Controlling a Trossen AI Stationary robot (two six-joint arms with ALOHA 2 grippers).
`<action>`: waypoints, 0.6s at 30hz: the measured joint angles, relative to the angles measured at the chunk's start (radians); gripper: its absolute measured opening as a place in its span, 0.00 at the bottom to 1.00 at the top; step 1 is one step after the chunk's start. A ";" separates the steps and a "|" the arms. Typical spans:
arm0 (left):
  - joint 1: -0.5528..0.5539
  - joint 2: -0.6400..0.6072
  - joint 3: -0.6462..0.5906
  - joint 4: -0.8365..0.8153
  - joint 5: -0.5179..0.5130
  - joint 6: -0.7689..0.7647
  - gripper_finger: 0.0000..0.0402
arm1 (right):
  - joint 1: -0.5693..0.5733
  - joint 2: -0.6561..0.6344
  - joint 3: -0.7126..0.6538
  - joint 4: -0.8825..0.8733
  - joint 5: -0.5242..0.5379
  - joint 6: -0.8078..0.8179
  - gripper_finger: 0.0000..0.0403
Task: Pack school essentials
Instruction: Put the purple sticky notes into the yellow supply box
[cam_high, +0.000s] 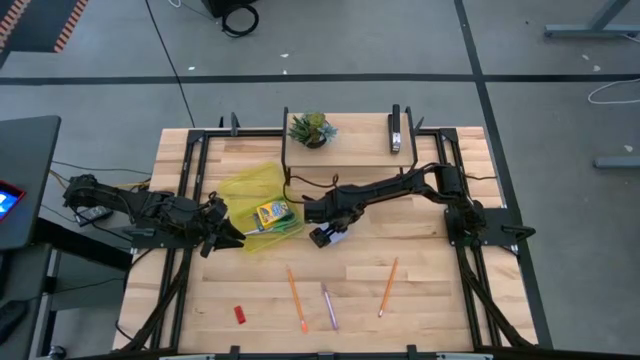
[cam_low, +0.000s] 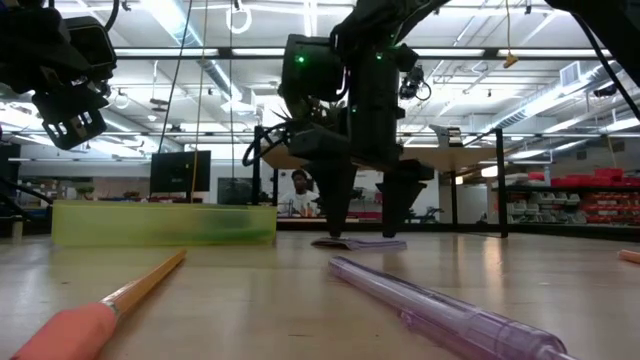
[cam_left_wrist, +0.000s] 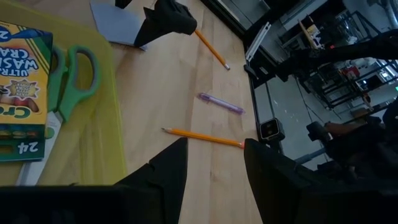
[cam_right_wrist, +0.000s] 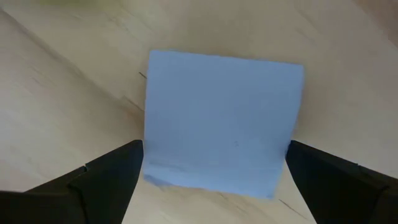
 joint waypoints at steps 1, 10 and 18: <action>0.000 0.000 0.000 0.000 0.000 0.000 0.42 | 0.000 0.000 -0.008 0.004 -0.007 0.006 0.99; 0.000 0.000 0.000 0.000 0.000 -0.019 0.42 | 0.020 -0.002 -0.022 0.019 0.021 -0.008 0.99; 0.000 0.000 0.000 0.000 0.000 -0.018 0.42 | 0.024 -0.002 -0.025 0.027 0.040 0.001 0.99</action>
